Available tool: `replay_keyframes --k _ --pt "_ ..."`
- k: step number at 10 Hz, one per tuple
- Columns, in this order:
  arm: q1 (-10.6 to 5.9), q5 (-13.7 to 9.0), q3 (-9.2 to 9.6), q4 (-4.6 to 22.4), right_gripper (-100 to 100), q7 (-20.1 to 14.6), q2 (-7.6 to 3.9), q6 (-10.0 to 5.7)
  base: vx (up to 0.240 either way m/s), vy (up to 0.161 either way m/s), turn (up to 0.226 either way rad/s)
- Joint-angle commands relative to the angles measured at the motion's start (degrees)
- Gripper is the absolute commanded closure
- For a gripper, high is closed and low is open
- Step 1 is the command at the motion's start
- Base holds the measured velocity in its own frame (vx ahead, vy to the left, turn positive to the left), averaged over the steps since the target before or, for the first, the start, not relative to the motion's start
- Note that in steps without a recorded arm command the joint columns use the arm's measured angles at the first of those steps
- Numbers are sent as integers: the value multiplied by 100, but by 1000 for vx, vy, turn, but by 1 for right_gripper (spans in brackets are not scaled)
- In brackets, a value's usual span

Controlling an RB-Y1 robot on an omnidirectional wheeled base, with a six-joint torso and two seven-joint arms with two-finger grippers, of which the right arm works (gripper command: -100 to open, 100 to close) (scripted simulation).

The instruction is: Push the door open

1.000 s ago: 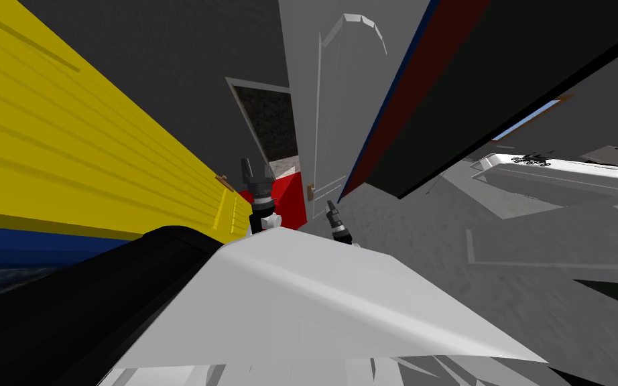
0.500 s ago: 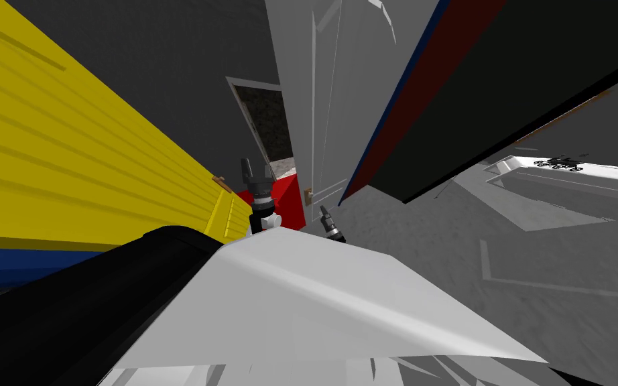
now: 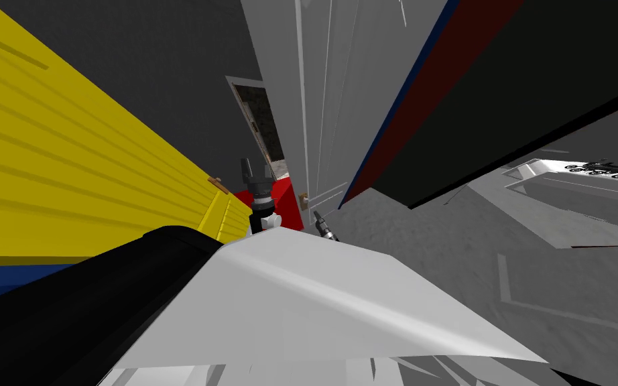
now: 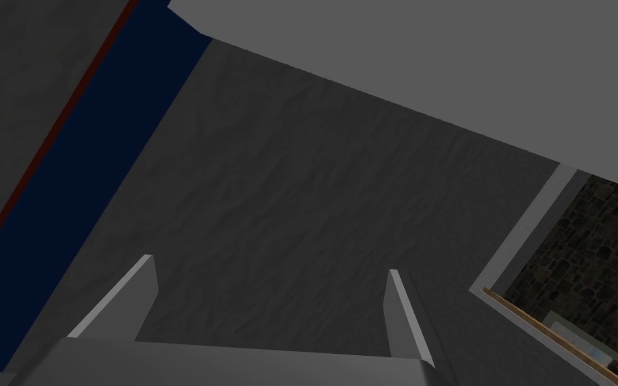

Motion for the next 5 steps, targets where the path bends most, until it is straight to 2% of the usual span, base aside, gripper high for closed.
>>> replay_keyframes --k 1,2,5 --pt "-18 74 109 166 -100 -85 -16 -17 140 -64 38" --pt "-7 48 74 83 -100 -50 -10 11 67 -29 12" --pt "-182 -34 9 344 -100 -2 143 9 143 123 43"
